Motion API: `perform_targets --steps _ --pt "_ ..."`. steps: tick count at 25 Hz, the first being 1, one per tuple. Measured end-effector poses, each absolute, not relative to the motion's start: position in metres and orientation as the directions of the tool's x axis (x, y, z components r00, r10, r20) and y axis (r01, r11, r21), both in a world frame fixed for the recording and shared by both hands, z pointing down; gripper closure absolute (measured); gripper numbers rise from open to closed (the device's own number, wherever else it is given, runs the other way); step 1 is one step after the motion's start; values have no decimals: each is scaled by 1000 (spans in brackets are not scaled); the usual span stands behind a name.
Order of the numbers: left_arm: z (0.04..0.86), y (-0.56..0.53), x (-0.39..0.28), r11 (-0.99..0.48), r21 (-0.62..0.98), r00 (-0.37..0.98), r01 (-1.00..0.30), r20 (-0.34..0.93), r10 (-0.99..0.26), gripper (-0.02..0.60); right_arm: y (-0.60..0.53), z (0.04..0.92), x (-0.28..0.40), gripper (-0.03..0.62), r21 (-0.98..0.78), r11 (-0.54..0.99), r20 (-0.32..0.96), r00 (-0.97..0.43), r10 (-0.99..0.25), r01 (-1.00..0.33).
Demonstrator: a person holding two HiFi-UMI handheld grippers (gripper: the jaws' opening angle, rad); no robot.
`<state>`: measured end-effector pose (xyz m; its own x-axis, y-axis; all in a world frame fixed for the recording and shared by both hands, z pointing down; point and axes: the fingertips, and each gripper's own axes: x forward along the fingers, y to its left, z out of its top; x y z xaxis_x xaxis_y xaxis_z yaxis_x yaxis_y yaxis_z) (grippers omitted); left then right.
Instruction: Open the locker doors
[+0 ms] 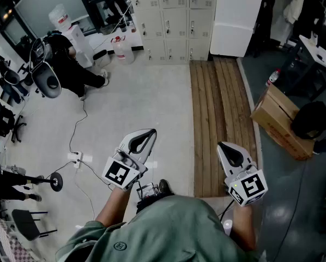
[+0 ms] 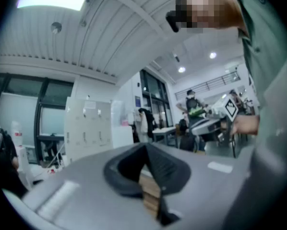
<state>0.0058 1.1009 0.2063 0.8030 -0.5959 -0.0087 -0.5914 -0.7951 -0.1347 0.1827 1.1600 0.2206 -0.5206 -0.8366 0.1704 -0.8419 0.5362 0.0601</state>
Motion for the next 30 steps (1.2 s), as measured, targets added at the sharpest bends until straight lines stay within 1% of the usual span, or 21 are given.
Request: perform_targets --steps 9,13,16,23,26,30 --pt "227 1072 -38 -789 -138 794 -599 26 -607 583 1127 229 147 594 57 537 168 -522 -836 -842" --pt "223 1058 -60 -784 -126 791 -608 -5 -612 583 1111 232 126 594 56 540 167 -525 -835 -840" --pt "228 1049 -82 -783 -128 789 -609 8 -615 583 1101 231 107 594 55 541 164 -527 -834 -839" --pt "227 1019 -121 -776 -92 781 -624 -18 -625 583 1074 231 73 592 22 544 145 -536 -832 -839" --pt "221 1008 -126 -770 -81 774 -633 -24 -633 583 1063 232 69 592 1 540 126 -535 -835 -842" --pt "222 992 -126 -768 -76 771 -635 -15 -636 583 1041 239 65 592 6 531 141 -525 -839 -847"
